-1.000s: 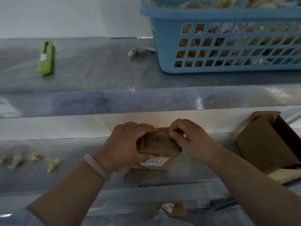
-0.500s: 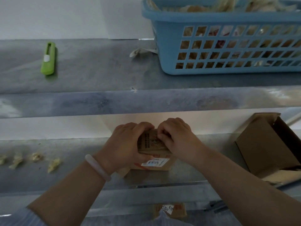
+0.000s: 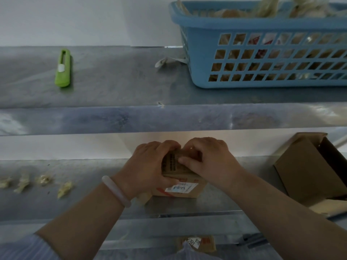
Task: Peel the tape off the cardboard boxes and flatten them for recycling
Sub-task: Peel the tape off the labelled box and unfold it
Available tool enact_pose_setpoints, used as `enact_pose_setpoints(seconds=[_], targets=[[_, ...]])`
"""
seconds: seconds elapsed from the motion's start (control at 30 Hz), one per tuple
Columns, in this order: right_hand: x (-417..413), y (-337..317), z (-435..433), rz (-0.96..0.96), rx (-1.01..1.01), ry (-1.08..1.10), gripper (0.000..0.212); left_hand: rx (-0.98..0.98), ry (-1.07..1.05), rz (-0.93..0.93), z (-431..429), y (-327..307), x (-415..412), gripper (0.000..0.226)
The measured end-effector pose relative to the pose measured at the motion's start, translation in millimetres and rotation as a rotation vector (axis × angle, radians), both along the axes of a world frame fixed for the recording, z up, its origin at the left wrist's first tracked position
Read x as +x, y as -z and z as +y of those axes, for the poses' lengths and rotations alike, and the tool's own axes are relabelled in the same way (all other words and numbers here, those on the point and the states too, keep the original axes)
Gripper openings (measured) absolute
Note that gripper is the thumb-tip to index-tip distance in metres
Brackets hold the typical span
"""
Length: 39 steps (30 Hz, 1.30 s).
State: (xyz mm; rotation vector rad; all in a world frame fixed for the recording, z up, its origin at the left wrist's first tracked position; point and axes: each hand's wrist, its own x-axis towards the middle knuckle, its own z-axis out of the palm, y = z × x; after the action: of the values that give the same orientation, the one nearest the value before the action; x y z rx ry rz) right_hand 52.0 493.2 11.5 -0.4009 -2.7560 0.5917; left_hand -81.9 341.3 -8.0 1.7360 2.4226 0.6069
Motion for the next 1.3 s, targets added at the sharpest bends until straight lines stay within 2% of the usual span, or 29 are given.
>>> enact_pose_setpoints(seconds=[0.07,0.23,0.57,0.73,0.87,0.93,1.0,1.07,1.2,1.3], targets=[[-4,0,-4,0.001,0.047,0.018,0.025,0.018,-0.001,-0.010,0,1,0,0.086],[-12,5,-12,0.098,0.152,-0.015,0.005,0.056,0.009,-0.024,-1,3,-1,0.104],[-14,12,-5,0.153,-0.075,-0.148,0.002,0.089,0.031,-0.060,0,4,-2,0.111],[-11,12,-5,0.202,-0.127,-0.190,0.004,0.092,0.030,-0.087,-2,5,-1,0.112],[-15,11,-4,0.164,-0.111,-0.147,0.004,0.080,0.062,-0.191,-1,-2,-7,0.101],[-16,10,-4,0.153,-0.074,-0.122,0.004,0.067,0.055,-0.181,-4,-4,-13,0.091],[-17,8,-4,0.153,-0.048,-0.114,0.004,0.075,-0.032,-0.109,-10,-1,-16,0.088],[-17,5,-3,0.140,-0.050,-0.112,0.003,0.093,-0.131,-0.117,-16,6,-16,0.091],[-18,-5,-3,-0.019,-0.075,-0.107,0.044,0.070,-0.152,-0.185,-14,11,-14,0.091],[-23,-10,-4,-0.080,0.021,-0.101,0.028,0.043,-0.149,-0.192,-11,10,-17,0.091]])
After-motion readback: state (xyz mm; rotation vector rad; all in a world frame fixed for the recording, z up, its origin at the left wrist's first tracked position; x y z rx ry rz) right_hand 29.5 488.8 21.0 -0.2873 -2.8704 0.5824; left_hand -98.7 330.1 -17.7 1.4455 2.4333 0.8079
